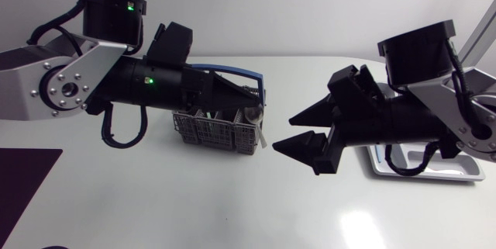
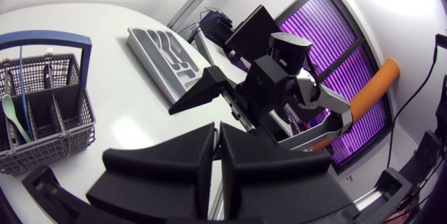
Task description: Unload the cutlery basket into the drawer organizer.
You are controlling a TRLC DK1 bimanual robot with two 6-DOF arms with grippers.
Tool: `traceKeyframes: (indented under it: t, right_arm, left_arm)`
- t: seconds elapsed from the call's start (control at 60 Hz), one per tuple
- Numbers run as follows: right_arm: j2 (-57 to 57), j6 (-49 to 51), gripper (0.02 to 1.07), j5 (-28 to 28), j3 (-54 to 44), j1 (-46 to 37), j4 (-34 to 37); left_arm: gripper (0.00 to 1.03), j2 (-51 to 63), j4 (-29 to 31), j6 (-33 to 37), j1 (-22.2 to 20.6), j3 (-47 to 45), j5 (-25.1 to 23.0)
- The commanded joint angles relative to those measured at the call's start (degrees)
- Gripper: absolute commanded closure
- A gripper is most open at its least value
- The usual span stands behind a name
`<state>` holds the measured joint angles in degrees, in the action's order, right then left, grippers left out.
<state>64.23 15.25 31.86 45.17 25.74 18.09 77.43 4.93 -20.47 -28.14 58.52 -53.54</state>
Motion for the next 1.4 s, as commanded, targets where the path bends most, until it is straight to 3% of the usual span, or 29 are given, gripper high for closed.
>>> traceKeyframes:
  t: [0.0,0.367,0.467,0.65,0.767,0.967,1.067,1.133,1.35,1.383]
  right_arm:
    - [1.34,1.63,0.18,1.54,2.65,1.16,-0.6]
    - [1.6,5.76,0.31,3.04,1.15,5.55,-0.33]
    - [0.9,6.9,0.48,3.12,0.1,5.64,-0.42]
    - [-0.15,7.25,0.68,3.04,-0.78,5.64,-0.07]
    - [-0.42,7.34,0.9,3.04,-1.31,5.99,-0.07]
    - [-1.21,7.25,1.02,3.04,-1.93,6.34,1.16]
    - [-1.74,7.08,1.02,2.25,-2.54,6.43,1.16]
    - [-2.35,7.17,1.02,2.07,-2.98,6.52,1.51]
    - [-3.32,7.17,1.02,0.66,-4.12,7.49,3.1]
    - [-3.41,7.17,1.02,0.4,-4.39,7.66,3.18]
  left_arm:
    - [1.0,0.71,1.05,1.4,-1.3,2.21,-0.87]
    - [1.0,1.41,7.73,5.09,-3.5,3.88,-6.23]
    - [1.0,1.41,9.66,6.76,-4.2,4.41,-6.31]
    - [1.0,1.23,10.01,7.02,-4.2,4.41,-6.58]
    - [1.0,1.06,10.8,7.72,-4.03,4.32,-6.67]
    - [1.0,0.35,11.33,8.16,-3.32,3.7,-6.67]
    - [1.0,0.0,11.33,8.25,-2.97,3.44,-6.67]
    - [0.93,-0.44,11.33,8.25,-2.62,3.27,-6.58]
    - [0.57,-1.31,11.33,8.25,-2.88,3.35,-4.38]
    - [0.48,-1.58,11.33,8.43,-2.88,3.35,-2.89]
